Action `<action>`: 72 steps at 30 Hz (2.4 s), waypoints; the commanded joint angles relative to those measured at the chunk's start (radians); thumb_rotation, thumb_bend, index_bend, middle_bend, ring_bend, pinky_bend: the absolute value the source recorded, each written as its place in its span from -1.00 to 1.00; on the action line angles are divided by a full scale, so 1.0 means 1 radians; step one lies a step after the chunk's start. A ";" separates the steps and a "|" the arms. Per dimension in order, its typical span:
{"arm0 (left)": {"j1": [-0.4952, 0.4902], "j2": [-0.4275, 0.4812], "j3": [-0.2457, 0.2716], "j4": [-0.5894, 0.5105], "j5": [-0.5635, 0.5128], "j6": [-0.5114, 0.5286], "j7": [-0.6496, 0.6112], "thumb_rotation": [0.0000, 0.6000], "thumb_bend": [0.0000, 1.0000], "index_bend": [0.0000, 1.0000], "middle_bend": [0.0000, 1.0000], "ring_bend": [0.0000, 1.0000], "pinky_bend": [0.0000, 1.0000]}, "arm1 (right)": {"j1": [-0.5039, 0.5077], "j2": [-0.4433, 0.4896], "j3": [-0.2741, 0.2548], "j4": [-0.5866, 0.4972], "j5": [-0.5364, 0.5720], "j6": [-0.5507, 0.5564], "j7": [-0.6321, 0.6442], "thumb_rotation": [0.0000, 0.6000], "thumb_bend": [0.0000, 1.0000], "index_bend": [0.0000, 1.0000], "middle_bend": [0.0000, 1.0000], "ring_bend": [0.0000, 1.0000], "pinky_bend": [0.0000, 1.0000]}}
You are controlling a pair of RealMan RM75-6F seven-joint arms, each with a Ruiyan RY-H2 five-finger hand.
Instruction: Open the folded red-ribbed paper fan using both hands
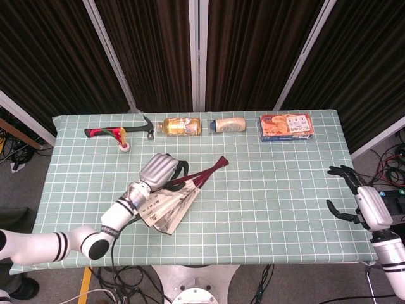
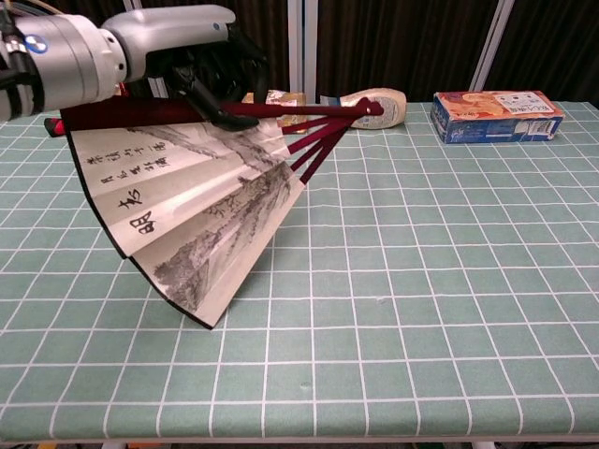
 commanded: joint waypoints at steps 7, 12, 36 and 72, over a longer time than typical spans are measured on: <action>0.136 0.037 -0.036 -0.009 0.268 0.221 -0.259 1.00 -0.27 0.45 0.53 0.43 -0.13 | 0.181 -0.038 -0.054 0.052 -0.110 -0.199 0.287 1.00 -0.39 -0.64 -0.54 -0.90 -0.77; 0.158 0.030 -0.051 0.008 0.340 0.280 -0.324 1.00 -0.27 0.45 0.53 0.43 -0.13 | 0.276 -0.099 -0.037 0.065 -0.100 -0.287 0.320 1.00 -0.39 -0.63 -0.54 -0.90 -0.77; 0.196 0.063 -0.067 -0.031 0.480 0.348 -0.358 1.00 -0.28 0.45 0.53 0.43 -0.11 | 0.533 -0.335 0.174 0.112 0.223 -0.520 0.001 1.00 -0.41 -0.64 -0.63 -0.90 -0.77; 0.228 0.111 -0.076 -0.118 0.543 0.377 -0.499 1.00 -0.25 0.45 0.52 0.43 -0.06 | 0.712 -0.344 0.155 0.201 0.066 -0.655 0.330 1.00 -0.02 -0.03 -0.21 -0.65 -0.75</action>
